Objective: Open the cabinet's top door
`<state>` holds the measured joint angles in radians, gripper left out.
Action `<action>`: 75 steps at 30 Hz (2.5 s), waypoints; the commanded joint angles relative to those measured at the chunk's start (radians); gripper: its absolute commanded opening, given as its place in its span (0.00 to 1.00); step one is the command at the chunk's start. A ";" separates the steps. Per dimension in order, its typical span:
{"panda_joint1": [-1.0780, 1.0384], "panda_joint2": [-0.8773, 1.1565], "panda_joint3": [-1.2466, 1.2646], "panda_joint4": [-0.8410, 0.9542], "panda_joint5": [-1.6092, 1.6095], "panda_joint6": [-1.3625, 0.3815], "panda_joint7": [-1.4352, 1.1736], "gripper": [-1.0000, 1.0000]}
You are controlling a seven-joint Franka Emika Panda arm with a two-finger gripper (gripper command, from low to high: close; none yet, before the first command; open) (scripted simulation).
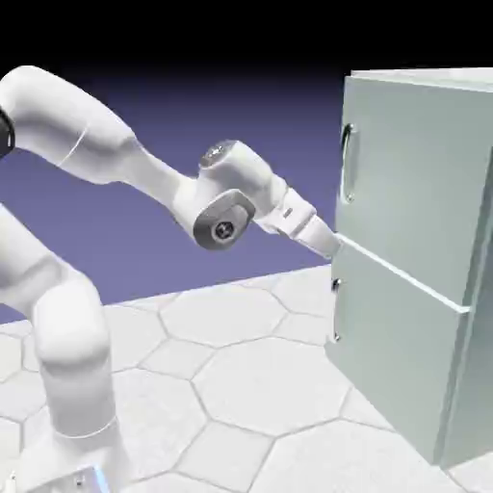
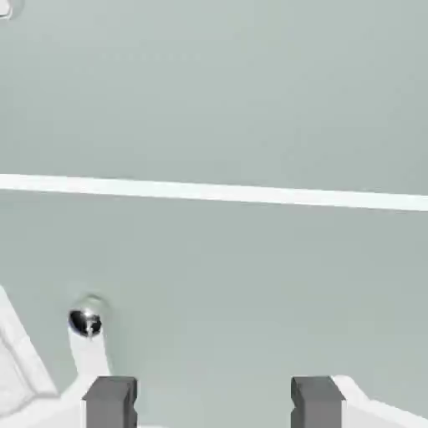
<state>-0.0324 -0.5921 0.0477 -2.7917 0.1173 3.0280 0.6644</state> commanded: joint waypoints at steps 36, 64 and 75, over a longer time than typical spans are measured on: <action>-0.593 -0.295 0.636 0.244 1.566 -0.120 -1.022 0.50; -1.085 -0.458 1.107 0.483 2.597 -0.215 -1.687 0.50; -0.936 -0.347 0.978 0.385 2.599 -0.332 -1.852 0.00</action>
<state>-0.9690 -0.9389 1.0253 -2.4075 2.7190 2.6947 -1.1879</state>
